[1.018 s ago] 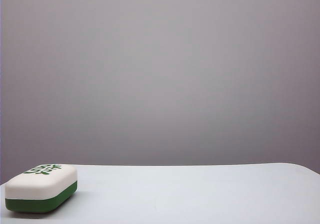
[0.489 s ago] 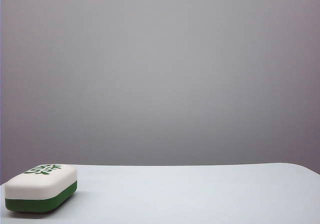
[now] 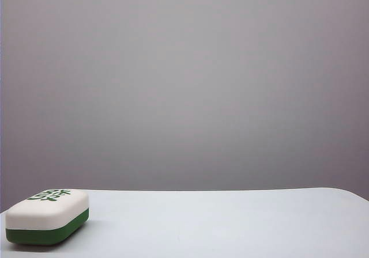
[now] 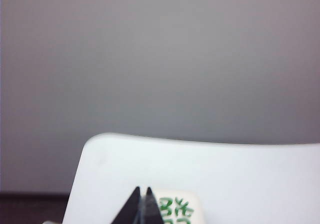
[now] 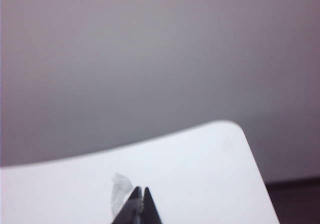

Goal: Move the foam mahjong from the right side of the table to the left side of the table.

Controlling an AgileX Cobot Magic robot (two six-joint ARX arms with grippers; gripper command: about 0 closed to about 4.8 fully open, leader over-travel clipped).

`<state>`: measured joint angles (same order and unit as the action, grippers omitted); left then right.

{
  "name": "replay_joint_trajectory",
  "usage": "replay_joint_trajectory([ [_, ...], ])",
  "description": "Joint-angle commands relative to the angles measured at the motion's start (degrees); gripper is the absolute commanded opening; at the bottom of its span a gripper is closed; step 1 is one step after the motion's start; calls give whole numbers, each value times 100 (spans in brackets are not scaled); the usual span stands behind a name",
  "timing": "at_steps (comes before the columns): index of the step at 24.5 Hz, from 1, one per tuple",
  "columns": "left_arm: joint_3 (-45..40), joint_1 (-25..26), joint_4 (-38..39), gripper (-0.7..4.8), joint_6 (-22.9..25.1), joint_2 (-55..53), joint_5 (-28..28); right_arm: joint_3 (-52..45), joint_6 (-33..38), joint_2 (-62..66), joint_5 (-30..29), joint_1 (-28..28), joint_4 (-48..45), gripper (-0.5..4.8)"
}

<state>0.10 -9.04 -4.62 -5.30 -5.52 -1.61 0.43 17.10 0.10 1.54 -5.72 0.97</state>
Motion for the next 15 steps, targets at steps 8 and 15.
replay_joint_trajectory([
  [8,26,116,439,-2,216,-15,-166,-37,-68,4,4,-9,955,-5],
  [15,26,114,761,-2,184,-11,-98,-37,-66,0,-15,-7,949,-4],
])
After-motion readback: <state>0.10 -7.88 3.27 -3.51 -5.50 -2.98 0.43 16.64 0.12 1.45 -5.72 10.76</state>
